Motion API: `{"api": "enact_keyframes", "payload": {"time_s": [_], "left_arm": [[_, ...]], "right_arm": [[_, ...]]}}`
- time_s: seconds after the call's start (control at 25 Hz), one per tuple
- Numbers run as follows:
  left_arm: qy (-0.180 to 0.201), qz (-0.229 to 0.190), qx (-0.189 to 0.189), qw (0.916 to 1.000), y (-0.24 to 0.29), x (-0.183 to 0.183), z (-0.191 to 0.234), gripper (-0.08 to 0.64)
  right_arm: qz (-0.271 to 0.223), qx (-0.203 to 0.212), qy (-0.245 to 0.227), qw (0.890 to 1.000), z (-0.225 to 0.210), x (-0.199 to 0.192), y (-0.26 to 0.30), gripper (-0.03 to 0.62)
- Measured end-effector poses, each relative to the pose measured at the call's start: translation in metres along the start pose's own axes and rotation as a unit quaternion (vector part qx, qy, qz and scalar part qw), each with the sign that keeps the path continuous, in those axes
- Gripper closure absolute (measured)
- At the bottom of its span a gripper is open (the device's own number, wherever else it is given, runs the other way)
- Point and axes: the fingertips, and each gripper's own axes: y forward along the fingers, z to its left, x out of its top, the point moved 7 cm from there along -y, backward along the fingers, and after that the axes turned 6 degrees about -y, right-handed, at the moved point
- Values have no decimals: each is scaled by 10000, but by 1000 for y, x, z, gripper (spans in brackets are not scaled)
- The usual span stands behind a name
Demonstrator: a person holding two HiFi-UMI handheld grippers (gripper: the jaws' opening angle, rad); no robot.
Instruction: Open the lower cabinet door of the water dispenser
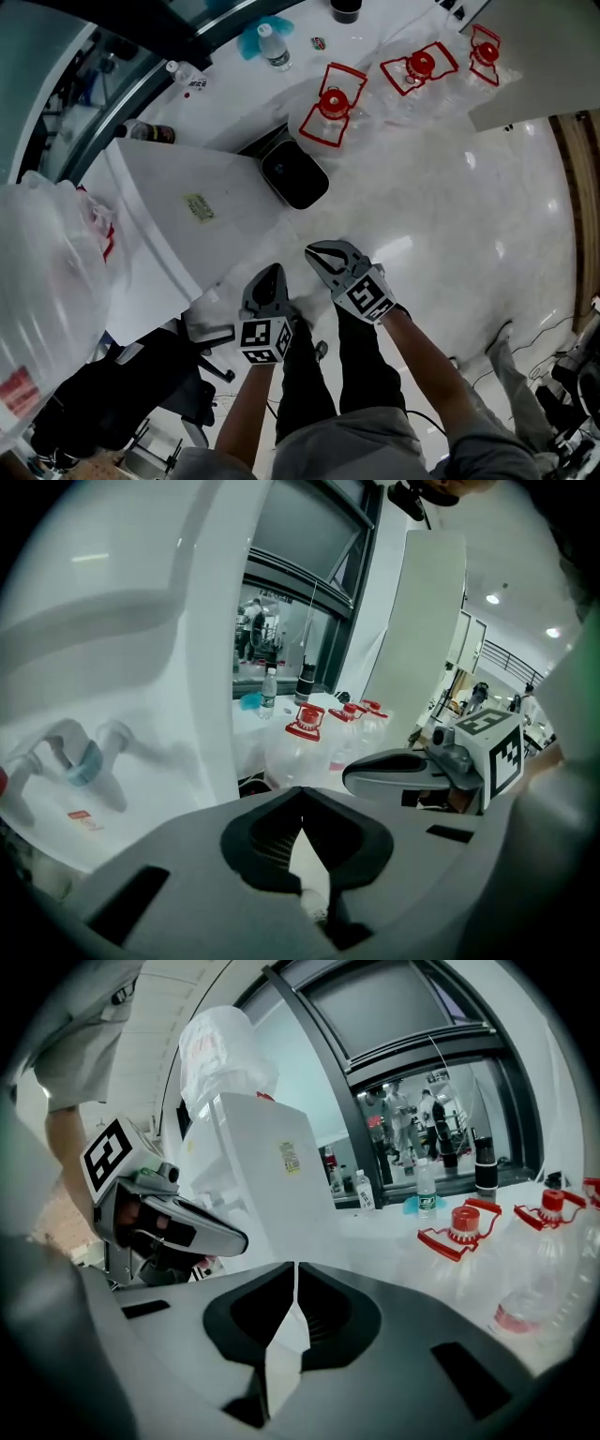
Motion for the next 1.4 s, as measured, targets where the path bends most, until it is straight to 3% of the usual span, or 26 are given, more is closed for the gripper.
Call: {"api": "enact_keyframes", "payload": {"time_s": [0.24,0.64,1.04,1.24,1.4], "left_arm": [[-42,104,-32,9999,7,-16,8,549],[-106,258,224,9994,48,-60,40,549],[137,575,233,9980,82,-92,71,549],[114,756,196,9969,89,-101,77,549],[-139,869,220,9959,92,-109,82,549]], "right_arm": [[30,-9,-4,10000,-2,-16,15,581],[396,325,-691,9963,-5,-83,75,580],[544,628,-1108,9904,-10,-140,143,574],[682,715,-1229,9875,-16,-161,169,509],[740,709,-1367,9853,-19,-172,184,471]]}}
